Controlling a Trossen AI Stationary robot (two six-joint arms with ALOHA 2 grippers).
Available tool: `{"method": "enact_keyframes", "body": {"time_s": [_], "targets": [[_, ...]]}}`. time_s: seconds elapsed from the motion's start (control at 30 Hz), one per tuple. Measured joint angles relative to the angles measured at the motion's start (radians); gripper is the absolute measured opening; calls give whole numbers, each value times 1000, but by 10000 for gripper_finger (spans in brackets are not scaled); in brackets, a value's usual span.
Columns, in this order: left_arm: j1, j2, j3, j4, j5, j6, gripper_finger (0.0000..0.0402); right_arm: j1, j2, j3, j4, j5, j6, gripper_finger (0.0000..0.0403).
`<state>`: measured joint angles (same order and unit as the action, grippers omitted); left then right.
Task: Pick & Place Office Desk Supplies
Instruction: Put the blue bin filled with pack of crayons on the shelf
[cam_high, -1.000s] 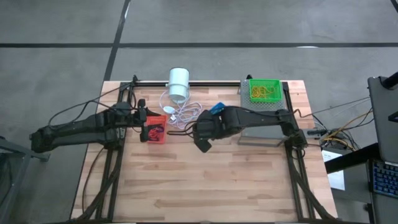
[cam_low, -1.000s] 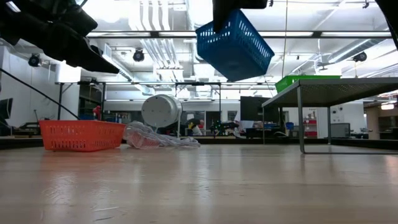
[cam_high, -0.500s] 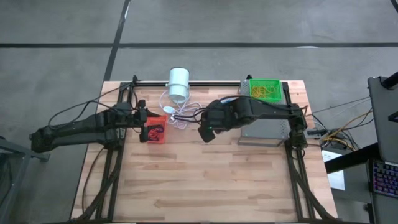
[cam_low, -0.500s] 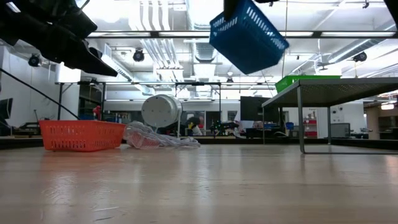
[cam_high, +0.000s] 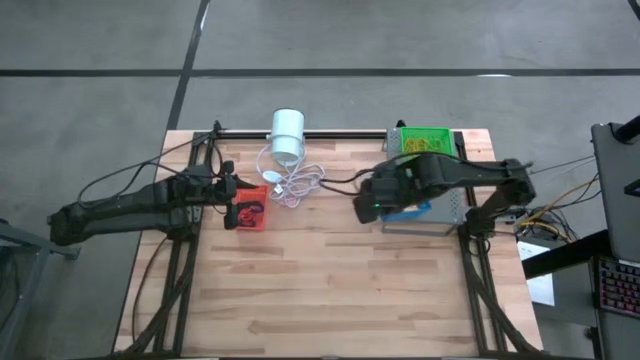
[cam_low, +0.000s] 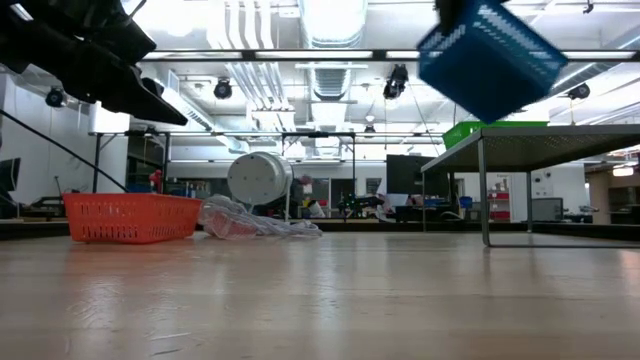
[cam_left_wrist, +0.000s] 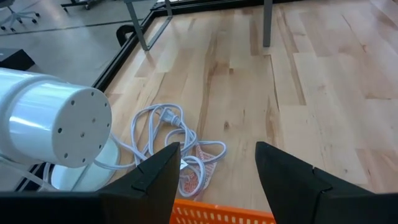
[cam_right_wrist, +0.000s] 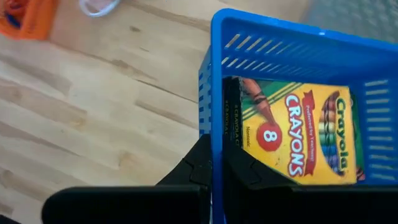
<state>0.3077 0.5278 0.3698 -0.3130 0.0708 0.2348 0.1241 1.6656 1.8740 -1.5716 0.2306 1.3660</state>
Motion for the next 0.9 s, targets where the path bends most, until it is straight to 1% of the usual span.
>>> {"method": "enact_keyframes", "body": {"time_s": [0.2,0.27,0.4,0.63,0.9], "targets": [[0,0,0,-2,0,0,212,30,-124,-132,1,-23,138,8],[0,0,0,-3,0,0,212,30,-164,-163,0,-20,153,8],[0,0,0,-3,0,0,212,13,-224,-221,0,20,161,8],[0,0,0,-3,0,0,212,-38,-259,-312,0,12,158,8],[0,0,0,-3,0,0,212,-67,-257,-358,2,13,150,8]]}}
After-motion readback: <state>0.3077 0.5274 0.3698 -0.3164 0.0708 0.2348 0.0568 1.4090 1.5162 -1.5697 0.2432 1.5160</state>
